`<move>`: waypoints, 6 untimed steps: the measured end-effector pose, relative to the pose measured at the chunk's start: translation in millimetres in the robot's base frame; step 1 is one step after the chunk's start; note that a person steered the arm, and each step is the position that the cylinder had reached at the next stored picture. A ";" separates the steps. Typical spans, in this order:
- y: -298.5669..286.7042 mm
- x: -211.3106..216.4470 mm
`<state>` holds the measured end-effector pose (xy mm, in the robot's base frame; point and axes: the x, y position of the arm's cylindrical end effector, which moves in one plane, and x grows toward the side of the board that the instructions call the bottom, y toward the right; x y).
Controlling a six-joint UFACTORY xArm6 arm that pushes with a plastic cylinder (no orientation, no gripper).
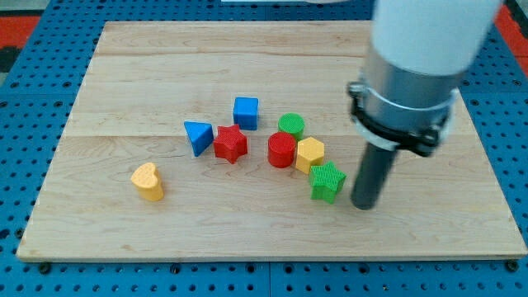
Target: Move the yellow heart bottom left to the blue triangle
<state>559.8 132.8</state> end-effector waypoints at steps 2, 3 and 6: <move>-82.3 58.0; -126.9 41.2; -137.6 18.2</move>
<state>578.0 -4.8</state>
